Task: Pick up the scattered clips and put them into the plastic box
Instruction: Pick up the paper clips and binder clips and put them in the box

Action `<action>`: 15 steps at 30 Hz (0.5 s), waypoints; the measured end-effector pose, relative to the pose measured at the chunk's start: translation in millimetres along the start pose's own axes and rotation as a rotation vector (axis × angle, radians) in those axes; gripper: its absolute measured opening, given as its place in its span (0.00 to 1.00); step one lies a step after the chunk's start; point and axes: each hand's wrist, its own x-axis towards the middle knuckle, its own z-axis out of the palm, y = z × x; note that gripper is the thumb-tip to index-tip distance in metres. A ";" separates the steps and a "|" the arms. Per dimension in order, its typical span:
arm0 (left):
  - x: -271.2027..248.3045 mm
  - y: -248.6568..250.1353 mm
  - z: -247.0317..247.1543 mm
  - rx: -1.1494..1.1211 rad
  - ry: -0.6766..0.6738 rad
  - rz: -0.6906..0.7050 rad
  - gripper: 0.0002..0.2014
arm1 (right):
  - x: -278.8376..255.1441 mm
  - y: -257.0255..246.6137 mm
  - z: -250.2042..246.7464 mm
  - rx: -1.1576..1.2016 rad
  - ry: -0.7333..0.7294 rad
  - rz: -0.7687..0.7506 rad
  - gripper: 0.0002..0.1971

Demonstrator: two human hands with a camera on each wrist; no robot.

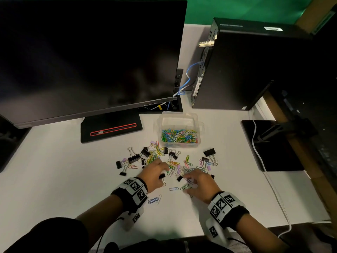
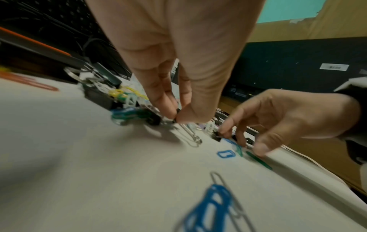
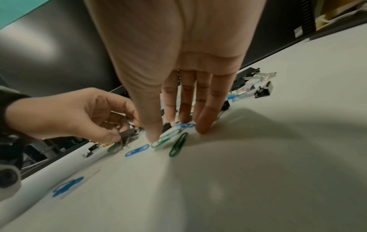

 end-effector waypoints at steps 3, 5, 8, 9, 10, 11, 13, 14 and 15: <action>-4.8 -13.7 -11.5 0.019 -0.020 0.006 0.22 | -1.7 3.5 -1.6 -0.038 -0.113 -0.020 0.31; -9.6 -23.6 -19.7 0.029 -0.047 0.020 0.20 | -3.4 6.0 -4.3 -0.075 -0.157 -0.045 0.31; -17.5 -40.4 -27.2 0.033 -0.078 0.031 0.19 | -5.4 10.9 -6.5 -0.119 -0.162 -0.091 0.28; -20.3 -44.6 -27.5 0.039 -0.091 0.031 0.19 | -6.0 12.3 -5.8 -0.121 -0.159 -0.107 0.27; -23.3 -47.5 -26.4 0.049 -0.100 0.030 0.19 | -6.0 13.2 -5.2 -0.112 -0.156 -0.118 0.25; -26.4 -49.7 -24.1 0.064 -0.099 0.033 0.19 | -5.7 13.5 -4.6 -0.094 -0.151 -0.132 0.24; -32.0 -52.3 -18.3 0.089 -0.054 0.046 0.18 | -4.4 12.5 -4.9 -0.069 -0.146 -0.162 0.21; -36.3 -51.2 -16.2 0.102 -0.016 0.057 0.17 | -3.2 11.8 -5.0 -0.069 -0.148 -0.173 0.20; -40.6 -48.4 -13.4 0.132 0.033 0.076 0.15 | -1.8 11.3 -4.9 -0.071 -0.149 -0.185 0.19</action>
